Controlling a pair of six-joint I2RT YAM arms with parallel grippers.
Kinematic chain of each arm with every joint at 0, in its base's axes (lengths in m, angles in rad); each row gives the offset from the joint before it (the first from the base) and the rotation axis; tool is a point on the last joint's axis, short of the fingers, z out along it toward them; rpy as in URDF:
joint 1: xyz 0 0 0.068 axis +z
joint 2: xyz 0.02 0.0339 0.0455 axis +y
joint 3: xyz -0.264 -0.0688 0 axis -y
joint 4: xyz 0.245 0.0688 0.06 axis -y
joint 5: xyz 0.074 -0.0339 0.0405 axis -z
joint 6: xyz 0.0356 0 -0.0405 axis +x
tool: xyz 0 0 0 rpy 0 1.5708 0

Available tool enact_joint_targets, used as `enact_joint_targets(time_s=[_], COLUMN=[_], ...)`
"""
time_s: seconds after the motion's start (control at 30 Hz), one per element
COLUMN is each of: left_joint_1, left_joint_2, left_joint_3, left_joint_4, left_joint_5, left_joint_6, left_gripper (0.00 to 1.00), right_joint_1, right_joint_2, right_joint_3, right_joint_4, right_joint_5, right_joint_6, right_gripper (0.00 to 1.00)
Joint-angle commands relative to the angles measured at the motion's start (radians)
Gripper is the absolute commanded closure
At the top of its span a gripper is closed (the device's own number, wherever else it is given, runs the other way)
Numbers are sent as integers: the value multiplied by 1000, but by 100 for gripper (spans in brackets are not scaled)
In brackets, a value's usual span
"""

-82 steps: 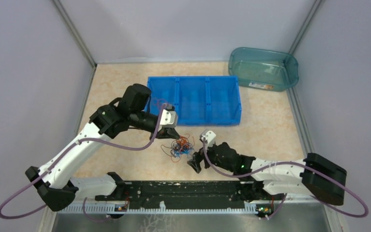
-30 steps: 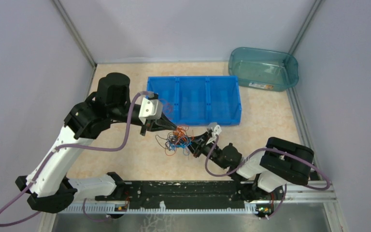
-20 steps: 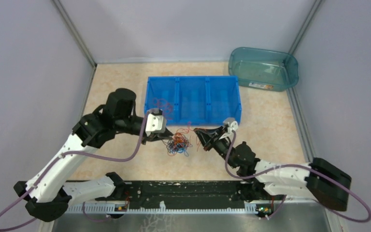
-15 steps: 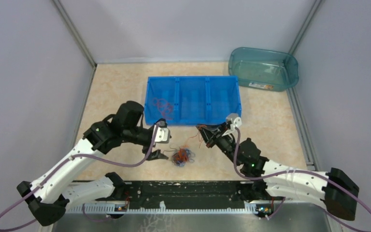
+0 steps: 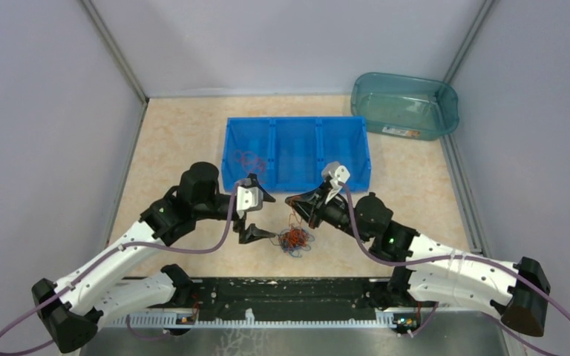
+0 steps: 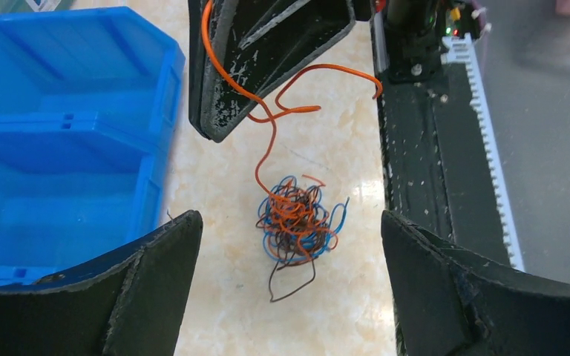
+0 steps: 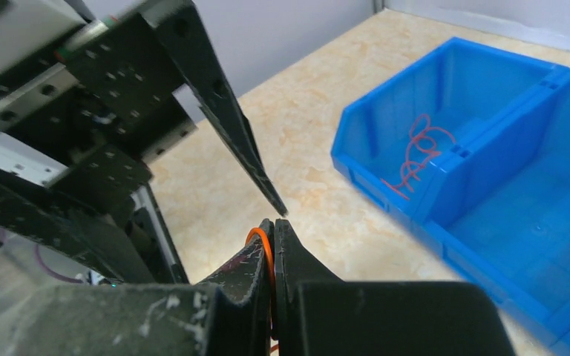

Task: Untangle the cables

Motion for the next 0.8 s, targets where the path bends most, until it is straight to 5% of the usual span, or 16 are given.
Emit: enact_joint_targets(time_s=[0.0,0.43,0.53,0.67,0.77], left_joint_1=[-4,-4,-4,-4,-4], left_joint_2=[-19,59,71,66,51], left_joint_3=[-61,-76,-60,-52,-42], left_joint_4=[230,400,403,359,353], left_joint_5=[65,114,154,133,124], left_joint_6=[-188,-388,-416,-392,-388], left_gripper=[6,30,46,87,98], right_joint_1=[-7,-8,-7,-8,-7], right_joint_2=[-7,54,61,61,54], right_joint_3=[72,103,110,110,107], right_joint_4=[107,340,343,345,326], right_joint_5=[-86,-193,-194,-188,-177], right_joint_6=[78,240,235,230,225], right_gripper=[100,100,100,100,98])
